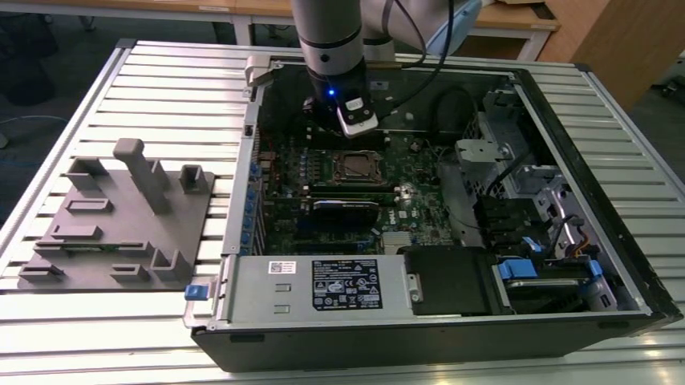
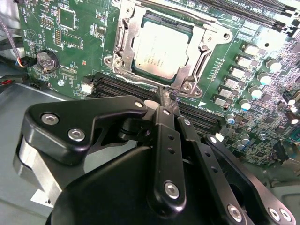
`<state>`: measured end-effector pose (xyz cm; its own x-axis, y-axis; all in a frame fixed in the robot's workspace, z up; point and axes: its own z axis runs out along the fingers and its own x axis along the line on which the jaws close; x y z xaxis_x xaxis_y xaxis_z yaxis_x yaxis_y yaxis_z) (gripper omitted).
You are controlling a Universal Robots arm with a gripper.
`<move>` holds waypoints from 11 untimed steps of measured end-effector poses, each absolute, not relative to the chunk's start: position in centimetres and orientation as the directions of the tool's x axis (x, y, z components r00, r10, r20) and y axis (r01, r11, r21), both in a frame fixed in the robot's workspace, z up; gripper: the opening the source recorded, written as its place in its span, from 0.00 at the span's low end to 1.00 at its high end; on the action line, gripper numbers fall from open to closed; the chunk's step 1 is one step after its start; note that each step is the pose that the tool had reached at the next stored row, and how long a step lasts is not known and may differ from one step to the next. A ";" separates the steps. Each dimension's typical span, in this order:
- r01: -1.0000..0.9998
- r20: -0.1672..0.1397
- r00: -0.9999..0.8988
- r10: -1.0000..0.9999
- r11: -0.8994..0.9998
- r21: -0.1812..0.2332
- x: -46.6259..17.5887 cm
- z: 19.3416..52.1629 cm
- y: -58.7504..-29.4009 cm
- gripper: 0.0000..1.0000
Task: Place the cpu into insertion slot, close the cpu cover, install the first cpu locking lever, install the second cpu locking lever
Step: 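Install the first cpu locking lever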
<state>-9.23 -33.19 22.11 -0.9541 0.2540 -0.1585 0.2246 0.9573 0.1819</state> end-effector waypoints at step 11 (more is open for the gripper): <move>0.228 -0.138 -0.958 0.253 0.959 0.169 -9.2 22.0 -33.2 0.10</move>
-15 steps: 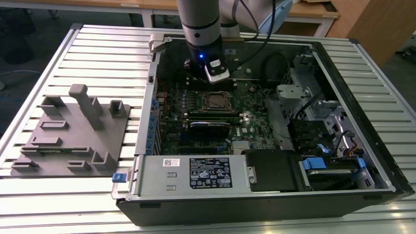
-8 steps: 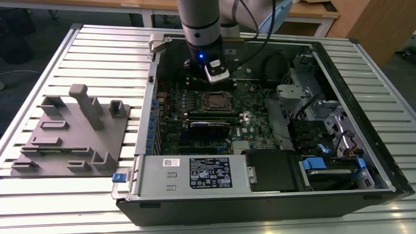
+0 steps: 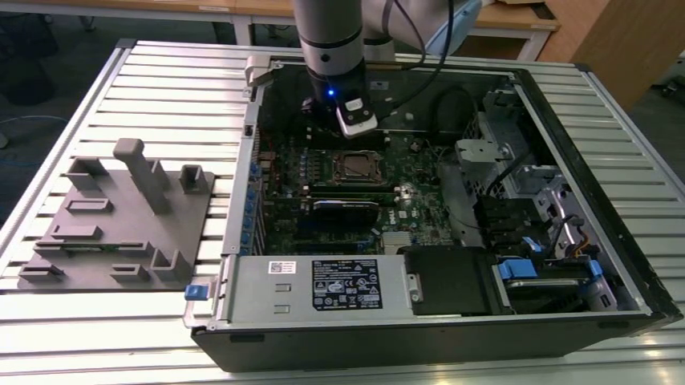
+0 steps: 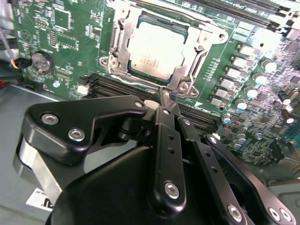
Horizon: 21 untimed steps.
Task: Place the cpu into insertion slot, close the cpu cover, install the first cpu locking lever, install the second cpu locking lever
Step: 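Install the first cpu locking lever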
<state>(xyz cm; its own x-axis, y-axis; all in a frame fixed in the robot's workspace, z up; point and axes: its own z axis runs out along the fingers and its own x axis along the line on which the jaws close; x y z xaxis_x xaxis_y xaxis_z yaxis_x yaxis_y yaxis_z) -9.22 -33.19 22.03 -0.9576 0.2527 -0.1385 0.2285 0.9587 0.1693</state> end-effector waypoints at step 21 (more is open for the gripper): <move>0.233 -0.113 -0.961 0.253 0.959 0.162 -9.2 22.0 -33.2 0.10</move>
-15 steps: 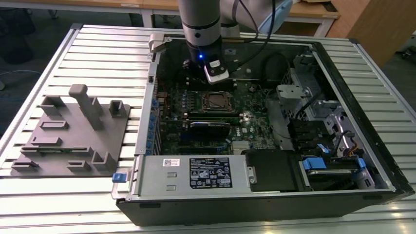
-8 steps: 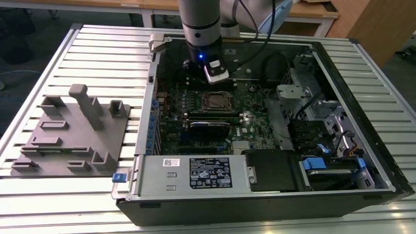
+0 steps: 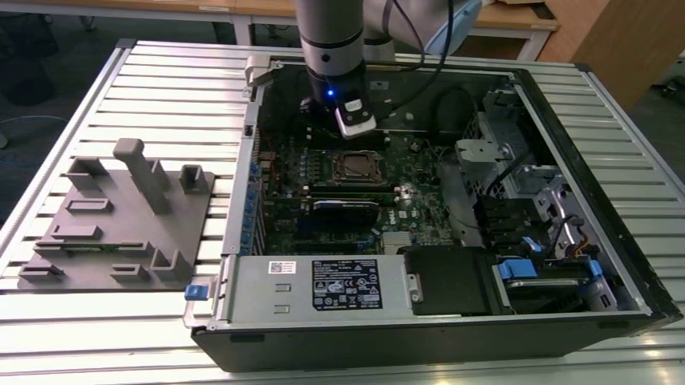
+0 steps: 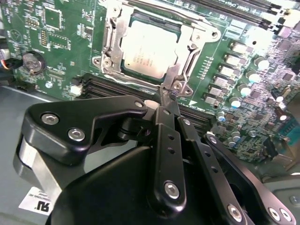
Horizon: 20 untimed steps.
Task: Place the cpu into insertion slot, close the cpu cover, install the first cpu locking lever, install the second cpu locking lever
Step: 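Install the first cpu locking lever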
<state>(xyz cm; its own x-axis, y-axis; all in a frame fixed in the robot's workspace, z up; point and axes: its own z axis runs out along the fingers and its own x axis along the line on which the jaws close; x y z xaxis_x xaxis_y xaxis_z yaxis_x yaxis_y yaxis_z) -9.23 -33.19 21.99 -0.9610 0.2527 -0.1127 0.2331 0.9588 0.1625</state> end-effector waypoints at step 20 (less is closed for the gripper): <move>0.242 -0.058 -0.966 0.252 0.960 0.143 -7.6 21.9 -33.2 0.10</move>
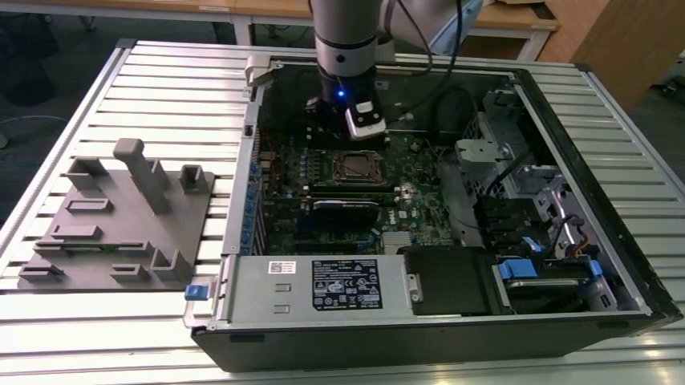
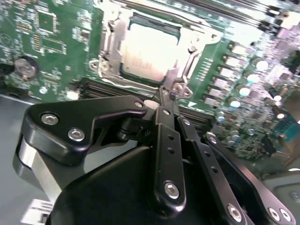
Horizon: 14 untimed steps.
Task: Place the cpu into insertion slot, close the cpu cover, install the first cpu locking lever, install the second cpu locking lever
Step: 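Install the first cpu locking lever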
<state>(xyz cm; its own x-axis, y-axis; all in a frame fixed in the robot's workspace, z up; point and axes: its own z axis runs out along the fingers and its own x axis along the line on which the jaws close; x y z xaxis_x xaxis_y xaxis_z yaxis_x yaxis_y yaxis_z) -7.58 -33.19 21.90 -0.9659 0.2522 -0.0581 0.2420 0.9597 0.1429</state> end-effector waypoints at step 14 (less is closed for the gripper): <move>0.242 -0.070 -0.966 0.249 0.965 0.097 -5.9 21.8 -33.1 0.10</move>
<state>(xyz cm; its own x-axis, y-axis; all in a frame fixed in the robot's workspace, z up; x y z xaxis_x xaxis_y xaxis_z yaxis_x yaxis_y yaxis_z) -5.89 -33.11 21.75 -0.9659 0.2492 -0.0700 0.2420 0.9654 0.0971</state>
